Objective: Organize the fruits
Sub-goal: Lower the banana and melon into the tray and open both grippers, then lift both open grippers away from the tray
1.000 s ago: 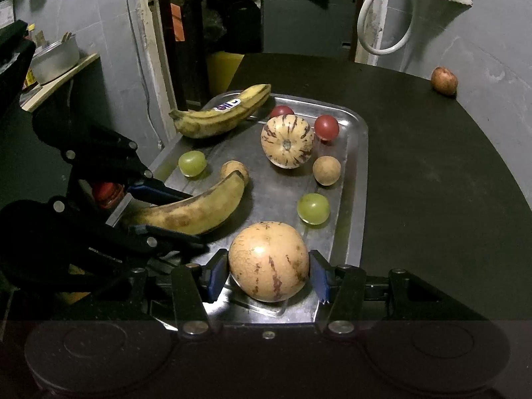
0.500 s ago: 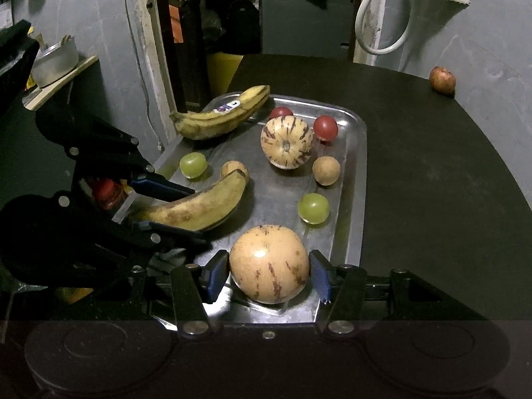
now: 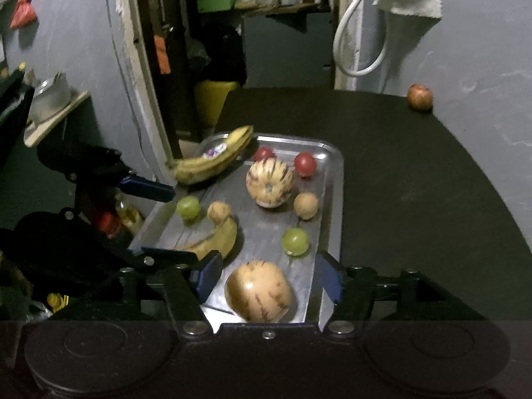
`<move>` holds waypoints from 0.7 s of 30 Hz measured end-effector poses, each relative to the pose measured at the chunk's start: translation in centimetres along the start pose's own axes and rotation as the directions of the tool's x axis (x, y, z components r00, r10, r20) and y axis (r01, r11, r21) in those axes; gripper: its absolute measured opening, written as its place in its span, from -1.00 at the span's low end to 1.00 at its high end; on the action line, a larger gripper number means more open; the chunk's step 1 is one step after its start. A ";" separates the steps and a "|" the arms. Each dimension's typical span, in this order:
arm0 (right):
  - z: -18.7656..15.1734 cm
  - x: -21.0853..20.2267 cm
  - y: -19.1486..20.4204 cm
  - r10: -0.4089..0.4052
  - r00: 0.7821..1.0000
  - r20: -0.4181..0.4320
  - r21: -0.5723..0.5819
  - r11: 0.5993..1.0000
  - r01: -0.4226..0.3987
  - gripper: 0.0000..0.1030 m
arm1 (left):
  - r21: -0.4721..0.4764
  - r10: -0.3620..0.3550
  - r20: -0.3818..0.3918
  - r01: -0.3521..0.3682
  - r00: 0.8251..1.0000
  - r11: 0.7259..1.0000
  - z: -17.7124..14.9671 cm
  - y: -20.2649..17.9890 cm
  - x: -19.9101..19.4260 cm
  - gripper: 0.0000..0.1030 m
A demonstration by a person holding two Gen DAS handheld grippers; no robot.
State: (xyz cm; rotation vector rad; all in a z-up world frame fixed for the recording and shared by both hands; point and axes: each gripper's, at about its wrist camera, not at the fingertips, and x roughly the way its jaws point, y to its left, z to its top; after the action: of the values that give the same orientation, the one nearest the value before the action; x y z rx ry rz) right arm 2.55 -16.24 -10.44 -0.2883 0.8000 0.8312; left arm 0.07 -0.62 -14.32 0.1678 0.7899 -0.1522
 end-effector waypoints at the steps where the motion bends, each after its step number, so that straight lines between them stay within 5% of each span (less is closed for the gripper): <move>1: 0.2 -0.4 -0.1 -0.004 1.000 0.010 0.007 1.000 0.004 0.32 | -0.010 0.003 0.008 -0.003 1.000 1.000 0.2 0.2 -0.3 0.55; 12: 3.0 -6.5 0.1 -0.035 0.986 0.161 0.088 0.996 0.021 0.78 | -0.223 0.081 0.090 -0.060 0.993 0.973 2.7 1.8 -6.0 0.99; 21: 4.7 -13.3 1.5 -0.098 0.954 0.283 0.184 0.982 0.046 0.98 | -0.329 0.113 0.166 -0.053 0.980 0.943 4.9 3.3 -11.6 0.99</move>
State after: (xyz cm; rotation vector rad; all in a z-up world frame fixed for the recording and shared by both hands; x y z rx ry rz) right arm -1.58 -20.07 2.63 -0.0351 0.5775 0.7083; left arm -3.89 2.47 -2.34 -0.1235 0.6125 0.0440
